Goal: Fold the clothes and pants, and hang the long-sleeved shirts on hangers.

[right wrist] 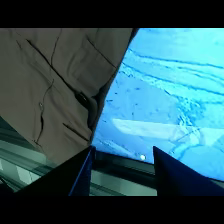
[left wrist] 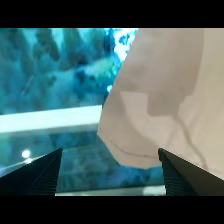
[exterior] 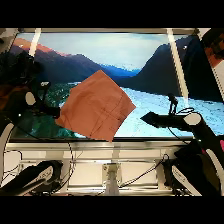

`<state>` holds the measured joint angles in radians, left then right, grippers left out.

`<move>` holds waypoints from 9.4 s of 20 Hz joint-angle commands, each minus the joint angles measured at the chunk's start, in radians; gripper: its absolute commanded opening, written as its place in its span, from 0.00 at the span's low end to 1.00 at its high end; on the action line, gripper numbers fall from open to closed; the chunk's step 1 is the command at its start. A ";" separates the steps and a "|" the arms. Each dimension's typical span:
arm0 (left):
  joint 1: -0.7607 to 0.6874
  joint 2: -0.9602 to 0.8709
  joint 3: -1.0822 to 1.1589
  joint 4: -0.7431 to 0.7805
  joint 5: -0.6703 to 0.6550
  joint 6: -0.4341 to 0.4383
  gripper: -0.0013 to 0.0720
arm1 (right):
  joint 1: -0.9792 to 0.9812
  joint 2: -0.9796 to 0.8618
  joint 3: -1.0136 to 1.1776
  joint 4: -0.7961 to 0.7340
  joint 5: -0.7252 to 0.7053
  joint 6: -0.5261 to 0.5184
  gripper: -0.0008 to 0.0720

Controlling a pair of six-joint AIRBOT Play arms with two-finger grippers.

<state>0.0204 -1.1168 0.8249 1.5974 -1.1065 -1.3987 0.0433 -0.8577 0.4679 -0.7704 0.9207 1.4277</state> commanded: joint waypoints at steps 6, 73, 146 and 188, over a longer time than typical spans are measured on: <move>0.001 -0.134 0.000 -0.004 0.064 0.000 0.84 | 0.259 -0.176 -0.010 0.127 -0.041 -0.011 0.60; -0.457 -0.039 0.082 0.441 -0.026 -0.277 0.03 | 0.319 -0.516 0.452 -0.436 0.129 0.138 0.03; -0.101 -0.562 0.661 -0.633 -0.015 0.106 0.43 | -0.175 -0.379 0.557 0.003 0.238 -0.385 0.38; -0.099 -0.959 0.985 -0.695 0.045 0.262 0.98 | -0.040 -0.789 0.520 0.134 -0.069 -0.210 0.03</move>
<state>-0.0803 -2.0586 1.8088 0.9104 -1.0622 -1.1374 -0.0021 -1.6478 0.9836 -0.6456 0.8440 1.2171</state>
